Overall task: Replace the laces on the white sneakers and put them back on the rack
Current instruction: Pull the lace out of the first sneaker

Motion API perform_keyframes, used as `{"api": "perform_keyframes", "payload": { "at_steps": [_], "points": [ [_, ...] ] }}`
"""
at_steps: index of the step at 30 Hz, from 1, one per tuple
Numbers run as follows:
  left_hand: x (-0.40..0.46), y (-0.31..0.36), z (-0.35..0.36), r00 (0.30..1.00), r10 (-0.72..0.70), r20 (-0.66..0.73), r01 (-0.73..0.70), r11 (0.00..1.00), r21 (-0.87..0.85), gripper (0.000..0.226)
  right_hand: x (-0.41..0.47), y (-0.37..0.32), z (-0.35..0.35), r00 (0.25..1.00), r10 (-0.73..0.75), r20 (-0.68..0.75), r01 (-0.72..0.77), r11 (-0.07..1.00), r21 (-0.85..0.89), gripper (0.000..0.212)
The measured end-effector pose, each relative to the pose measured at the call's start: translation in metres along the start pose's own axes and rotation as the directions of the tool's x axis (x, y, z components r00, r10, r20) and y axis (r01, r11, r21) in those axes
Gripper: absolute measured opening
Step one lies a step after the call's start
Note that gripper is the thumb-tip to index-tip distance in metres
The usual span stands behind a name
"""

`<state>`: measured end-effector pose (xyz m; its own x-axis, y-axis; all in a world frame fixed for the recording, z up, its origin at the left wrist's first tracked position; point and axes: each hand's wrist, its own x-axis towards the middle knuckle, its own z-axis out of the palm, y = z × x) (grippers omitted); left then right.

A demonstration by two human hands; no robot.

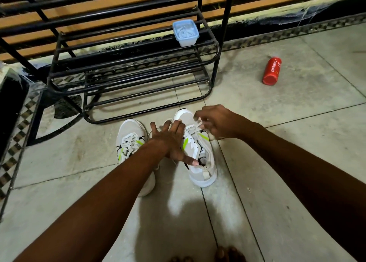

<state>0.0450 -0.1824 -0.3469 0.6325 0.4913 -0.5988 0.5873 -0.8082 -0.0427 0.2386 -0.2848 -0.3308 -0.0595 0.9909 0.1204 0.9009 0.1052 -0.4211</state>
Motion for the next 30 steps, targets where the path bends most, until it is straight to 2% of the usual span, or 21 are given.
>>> {"api": "perform_keyframes", "payload": {
  "at_steps": [2,3,5,7,9,11,12,14,16,18,19,21,22,23,24,25,26,27,28,30],
  "points": [
    [0.0,0.0,0.0,1.0,0.002,-0.004,-0.002,1.0,0.0,0.155,-0.002,0.001,0.01,0.984,-0.109,0.138,0.127,0.983,-0.129,0.025],
    [0.0,-0.001,0.0,1.0,0.001,-0.004,-0.001,1.0,-0.001,0.154,-0.002,0.001,0.015,0.982,-0.111,0.155,0.141,0.97,-0.2,0.024],
    [0.0,0.0,-0.001,1.0,0.001,0.0,-0.001,1.0,-0.006,0.155,-0.002,-0.002,0.025,0.991,-0.085,0.104,0.115,0.938,-0.327,0.013],
    [-0.001,0.0,-0.002,1.0,0.001,0.012,0.0,1.0,-0.003,0.155,-0.002,-0.005,0.035,0.993,-0.114,0.007,0.11,0.937,-0.333,0.005],
    [-0.001,-0.001,-0.002,1.0,-0.003,0.021,0.003,1.0,-0.015,0.155,0.0,-0.003,0.039,0.99,-0.077,-0.122,0.048,0.973,-0.227,0.01],
    [0.0,-0.001,-0.001,1.0,-0.002,0.024,0.003,0.999,-0.032,0.156,0.0,-0.006,0.032,0.944,0.156,-0.292,-0.157,0.987,0.021,0.015],
    [0.0,-0.001,-0.001,1.0,-0.001,0.027,0.002,0.999,-0.036,0.156,-0.001,-0.007,0.028,0.875,0.302,-0.378,-0.262,0.952,0.155,0.017],
    [0.001,-0.002,0.0,1.0,0.003,0.025,-0.002,0.999,-0.042,0.156,-0.004,-0.011,0.024,0.711,0.531,-0.461,-0.393,0.844,0.365,0.017],
    [0.002,-0.002,0.001,1.0,0.004,0.019,-0.004,0.999,-0.038,0.157,-0.004,-0.017,0.023,0.574,0.697,-0.43,-0.466,0.709,0.529,0.016],
    [0.002,-0.003,0.0,1.0,0.005,0.02,-0.004,0.999,-0.037,0.157,0.0,-0.021,0.024,0.466,0.823,-0.324,-0.44,0.534,0.722,0.014],
    [0.002,-0.002,0.001,1.0,0.003,0.018,-0.002,0.999,-0.038,0.157,0.004,-0.023,0.024,0.427,0.871,-0.244,-0.366,0.413,0.834,0.016],
    [0.002,-0.002,0.0,1.0,-0.002,0.018,0.003,0.999,-0.038,0.157,0.012,-0.027,0.025,0.426,0.904,-0.023,-0.127,0.084,0.988,0.022],
    [0.002,-0.002,0.0,1.0,-0.004,0.019,0.004,0.999,-0.037,0.157,0.015,-0.031,0.026,0.472,0.879,0.064,-0.033,-0.055,0.998,0.025],
    [0.002,-0.002,0.0,1.0,-0.006,0.019,0.007,0.999,-0.036,0.157,0.015,-0.033,0.028,0.524,0.849,0.07,-0.011,-0.076,0.997,0.027],
    [0.002,-0.002,0.001,1.0,-0.009,0.02,0.01,0.999,-0.033,0.158,0.013,-0.032,0.03,0.579,0.815,-0.009,-0.05,0.047,0.998,0.028],
    [0.002,-0.002,0.001,1.0,-0.012,0.022,0.013,0.999,-0.031,0.158,0.01,-0.027,0.033,0.652,0.743,-0.15,-0.127,0.302,0.945,0.027],
    [0.002,-0.001,0.001,1.0,-0.014,0.021,0.014,0.999,-0.029,0.158,0.006,-0.024,0.033,0.751,0.605,-0.265,-0.184,0.577,0.796,0.023],
    [0.002,-0.001,0.001,1.0,-0.014,0.019,0.014,1.0,-0.028,0.158,0.003,-0.02,0.035,0.845,0.439,-0.307,-0.191,0.782,0.593,0.019],
    [0.001,0.0,0.0,1.0,-0.012,0.018,0.012,1.0,-0.025,0.158,0.001,-0.017,0.036,0.92,0.279,-0.277,-0.145,0.896,0.419,0.015],
    [0.001,-0.001,0.001,1.0,-0.006,0.016,0.007,1.0,-0.023,0.158,0.001,-0.018,0.04,0.99,0.027,-0.137,0.003,0.976,0.216,0.021]
  ]
}}
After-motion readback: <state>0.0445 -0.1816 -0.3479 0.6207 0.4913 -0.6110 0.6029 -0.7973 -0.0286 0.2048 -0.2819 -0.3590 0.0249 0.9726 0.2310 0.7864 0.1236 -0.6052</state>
